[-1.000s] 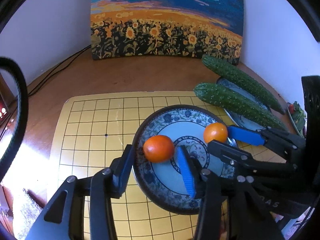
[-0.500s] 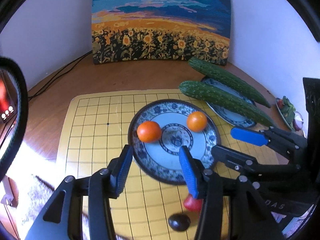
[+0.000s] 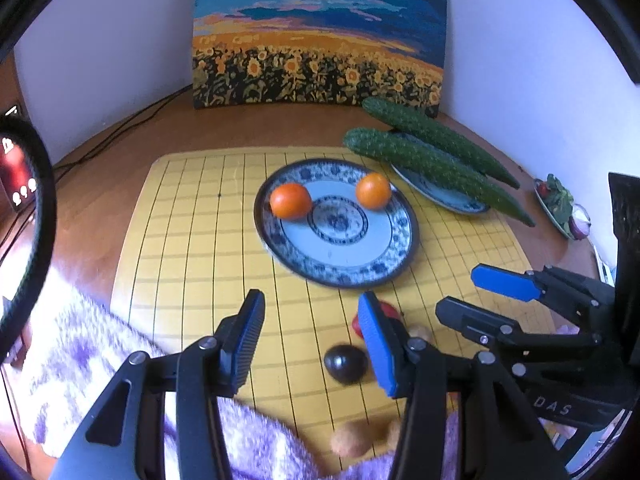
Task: Organize fruits
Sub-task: 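Withdraw both open tools from the plate back toward the remaining fruits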
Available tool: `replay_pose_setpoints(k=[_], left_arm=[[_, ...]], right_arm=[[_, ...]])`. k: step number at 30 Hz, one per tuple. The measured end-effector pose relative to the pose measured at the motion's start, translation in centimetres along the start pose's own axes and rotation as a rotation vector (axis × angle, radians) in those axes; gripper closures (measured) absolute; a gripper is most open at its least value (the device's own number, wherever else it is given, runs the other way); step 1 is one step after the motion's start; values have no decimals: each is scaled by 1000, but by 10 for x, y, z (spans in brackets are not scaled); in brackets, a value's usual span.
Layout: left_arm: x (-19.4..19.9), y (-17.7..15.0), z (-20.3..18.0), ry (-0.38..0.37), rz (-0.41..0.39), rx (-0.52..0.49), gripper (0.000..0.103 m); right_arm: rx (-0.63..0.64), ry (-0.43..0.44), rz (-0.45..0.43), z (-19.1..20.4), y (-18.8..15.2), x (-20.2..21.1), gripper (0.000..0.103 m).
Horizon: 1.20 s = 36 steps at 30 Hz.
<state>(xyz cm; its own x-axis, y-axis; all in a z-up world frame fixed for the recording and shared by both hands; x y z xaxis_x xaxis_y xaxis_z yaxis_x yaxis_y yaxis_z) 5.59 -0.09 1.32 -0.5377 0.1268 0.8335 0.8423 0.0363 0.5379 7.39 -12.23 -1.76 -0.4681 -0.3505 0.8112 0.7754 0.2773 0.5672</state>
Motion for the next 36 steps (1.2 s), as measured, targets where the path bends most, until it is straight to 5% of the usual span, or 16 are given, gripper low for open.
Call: replay_pose_setpoints(k=[11,36], left_arm=[[-3,-27,-2,-32,44,-1,52],[-24,-34,-14,-35,77,-30,54]], right_arm=[[-35,-2,1,6,-28,1,50],[-45,-10,15,4,-43,-2,50]])
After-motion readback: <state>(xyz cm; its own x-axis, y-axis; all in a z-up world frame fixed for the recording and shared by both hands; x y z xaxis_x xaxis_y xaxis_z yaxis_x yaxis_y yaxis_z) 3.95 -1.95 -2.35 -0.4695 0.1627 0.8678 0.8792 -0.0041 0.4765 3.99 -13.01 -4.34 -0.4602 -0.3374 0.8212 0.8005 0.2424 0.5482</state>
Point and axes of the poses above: each gripper's, at about its wrist camera, not at the fingertips, and x roughly against the way its jaws point, z to its left, y to its top, the point moved 5 cm from there along -x, roughly the way its jaws point, and after that the axes turned 3 degrees about z, right-handed, at the moved point
